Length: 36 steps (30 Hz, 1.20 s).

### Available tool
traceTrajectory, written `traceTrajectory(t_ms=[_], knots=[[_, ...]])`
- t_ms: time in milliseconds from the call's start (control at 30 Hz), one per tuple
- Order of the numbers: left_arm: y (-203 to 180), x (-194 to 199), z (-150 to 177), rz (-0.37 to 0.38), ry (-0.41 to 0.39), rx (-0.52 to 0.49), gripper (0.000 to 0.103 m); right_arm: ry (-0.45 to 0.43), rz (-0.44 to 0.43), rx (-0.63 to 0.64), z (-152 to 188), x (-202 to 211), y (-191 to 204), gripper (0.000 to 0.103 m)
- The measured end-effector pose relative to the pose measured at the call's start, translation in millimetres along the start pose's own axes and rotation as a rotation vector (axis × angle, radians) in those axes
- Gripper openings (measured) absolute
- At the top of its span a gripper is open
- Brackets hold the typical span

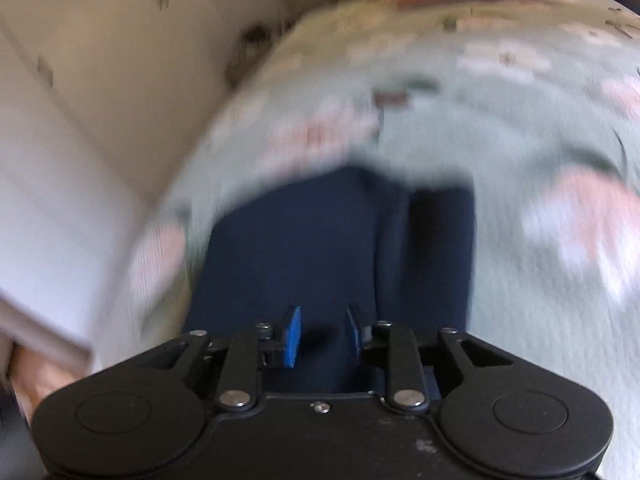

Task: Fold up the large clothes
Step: 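Open both grippers and pull them back from the folded navy hoodie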

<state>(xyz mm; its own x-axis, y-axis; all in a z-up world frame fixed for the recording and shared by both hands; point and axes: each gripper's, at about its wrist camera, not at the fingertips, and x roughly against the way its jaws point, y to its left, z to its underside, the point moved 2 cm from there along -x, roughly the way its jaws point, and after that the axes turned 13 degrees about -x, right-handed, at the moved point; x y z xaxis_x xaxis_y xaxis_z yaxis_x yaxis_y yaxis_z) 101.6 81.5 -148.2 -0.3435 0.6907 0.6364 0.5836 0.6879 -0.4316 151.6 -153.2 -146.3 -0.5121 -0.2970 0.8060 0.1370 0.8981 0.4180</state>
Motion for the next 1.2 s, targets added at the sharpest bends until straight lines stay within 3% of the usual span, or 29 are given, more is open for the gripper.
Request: traceTrajectory(t_ms=[67, 133, 267, 367, 467, 500, 533, 567, 600, 667, 733, 833, 900, 1000, 1200], knots=[[-3, 4, 2, -0.015, 0.006, 0.019, 0.022, 0.020, 0.081, 0.009, 33, 0, -17, 0.021], [-3, 8, 6, -0.034, 0.014, 0.045, 0.022, 0.020, 0.131, -0.067, 52, 11, -35, 0.020], [-6, 18, 16, -0.106, 0.025, 0.065, 0.024, -0.010, 0.072, -0.197, 67, 45, -49, 0.029], [-23, 34, 17, -0.184, 0.024, 0.024, 0.024, -0.059, 0.055, -0.192, 70, 71, -39, 0.029], [-42, 54, 13, -0.228, -0.015, -0.015, 0.033, -0.092, 0.036, -0.194, 71, 96, -25, 0.037], [-50, 62, 11, -0.253, -0.027, -0.031, 0.041, -0.109, 0.033, -0.189, 72, 104, -18, 0.042], [-58, 72, 10, -0.281, -0.041, -0.050, 0.048, -0.133, 0.029, -0.179, 74, 115, -9, 0.054], [-67, 82, 8, -0.316, -0.062, -0.073, 0.051, -0.157, 0.030, -0.168, 75, 126, -4, 0.062], [-75, 91, 5, -0.344, -0.081, -0.088, 0.053, -0.184, 0.034, -0.156, 76, 135, 4, 0.079], [-91, 114, -2, -0.396, -0.126, -0.099, 0.060, -0.248, 0.039, -0.114, 78, 158, 25, 0.081], [-105, 135, -9, -0.433, -0.177, -0.094, 0.081, -0.308, 0.067, -0.057, 82, 179, 48, 0.085], [-127, 163, -13, -0.502, -0.257, -0.121, 0.102, -0.388, 0.152, 0.005, 88, 198, 78, 0.095], [-135, 170, -11, -0.554, -0.256, -0.121, 0.102, -0.428, 0.199, 0.019, 94, 208, 90, 0.100], [-136, 171, -2, -0.610, -0.228, -0.085, 0.102, -0.440, 0.213, 0.041, 105, 210, 99, 0.101], [-134, 168, 11, -0.633, -0.202, -0.075, 0.101, -0.336, 0.213, -0.005, 118, 187, 93, 0.101]])
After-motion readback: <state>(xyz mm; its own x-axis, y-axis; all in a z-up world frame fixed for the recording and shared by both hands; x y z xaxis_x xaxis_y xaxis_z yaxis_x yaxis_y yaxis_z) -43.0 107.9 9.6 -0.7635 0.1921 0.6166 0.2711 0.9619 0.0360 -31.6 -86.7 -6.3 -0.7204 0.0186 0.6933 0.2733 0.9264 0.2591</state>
